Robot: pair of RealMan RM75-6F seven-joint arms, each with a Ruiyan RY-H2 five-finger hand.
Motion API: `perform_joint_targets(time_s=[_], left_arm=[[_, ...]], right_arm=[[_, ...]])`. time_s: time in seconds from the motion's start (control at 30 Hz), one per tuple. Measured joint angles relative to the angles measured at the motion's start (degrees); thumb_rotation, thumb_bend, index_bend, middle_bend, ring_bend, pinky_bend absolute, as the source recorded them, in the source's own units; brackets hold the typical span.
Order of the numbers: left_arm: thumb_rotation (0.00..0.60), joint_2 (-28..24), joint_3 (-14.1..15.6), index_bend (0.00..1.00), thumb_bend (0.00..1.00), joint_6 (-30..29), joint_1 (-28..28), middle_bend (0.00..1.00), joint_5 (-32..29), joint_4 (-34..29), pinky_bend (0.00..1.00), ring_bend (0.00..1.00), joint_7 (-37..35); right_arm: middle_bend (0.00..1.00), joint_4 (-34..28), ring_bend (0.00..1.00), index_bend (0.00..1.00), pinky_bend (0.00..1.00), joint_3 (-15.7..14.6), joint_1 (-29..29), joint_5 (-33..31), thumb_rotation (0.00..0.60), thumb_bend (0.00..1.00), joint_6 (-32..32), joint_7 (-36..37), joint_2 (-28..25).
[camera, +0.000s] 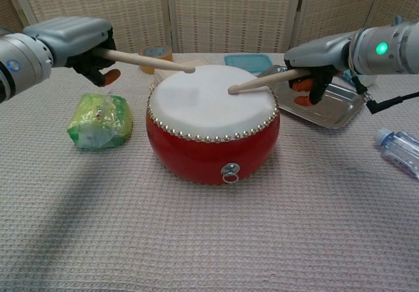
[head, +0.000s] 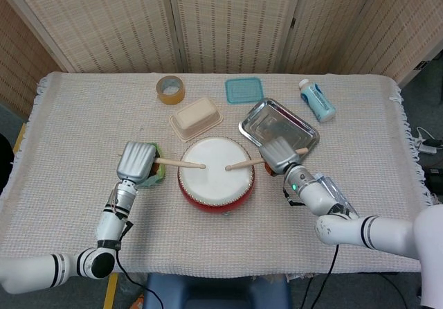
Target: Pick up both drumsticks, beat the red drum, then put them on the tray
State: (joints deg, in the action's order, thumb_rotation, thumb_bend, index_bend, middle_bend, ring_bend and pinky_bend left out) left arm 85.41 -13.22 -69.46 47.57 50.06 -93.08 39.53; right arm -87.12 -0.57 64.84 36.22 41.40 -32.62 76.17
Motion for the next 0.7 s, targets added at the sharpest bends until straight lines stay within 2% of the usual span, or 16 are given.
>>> perform_joint_targets(time_s=[0.17,0.4,0.57,0.7], left_arm=[[0.600,1.5,0.6,1.00,0.49,1.6,0.3,1.00,-0.8,1.1,1.00,1.00,0.5],[0.600,6.5,1.5,1.00,0.49,4.3,1.9,1.00,-4.3,6.0,1.00,1.00,3.4],[0.600,4.7,0.6,1.00,0.49,2.0,0.5,1.00,-2.1,4.3,1.00,1.00,-0.3],[0.600,0.3,-0.2,1.00,0.49,0.0,-1.9,1.00,0.7,1.2,1.00,1.00,-5.3]], right_arm=[[1.00,-2.0,1.00,1.00,1.00,1.5,-0.6,2.5,0.600,0.41,1.7,2.1,-1.2],[1.00,-8.8,1.00,1.00,1.00,4.2,-3.8,9.5,0.600,0.41,5.0,7.4,-7.8],[1.00,-8.5,1.00,1.00,1.00,4.8,-5.7,10.7,0.600,0.41,5.2,10.5,-8.9],[1.00,-5.7,1.00,1.00,1.00,4.9,-7.4,10.8,0.600,0.41,3.9,14.0,-9.2]])
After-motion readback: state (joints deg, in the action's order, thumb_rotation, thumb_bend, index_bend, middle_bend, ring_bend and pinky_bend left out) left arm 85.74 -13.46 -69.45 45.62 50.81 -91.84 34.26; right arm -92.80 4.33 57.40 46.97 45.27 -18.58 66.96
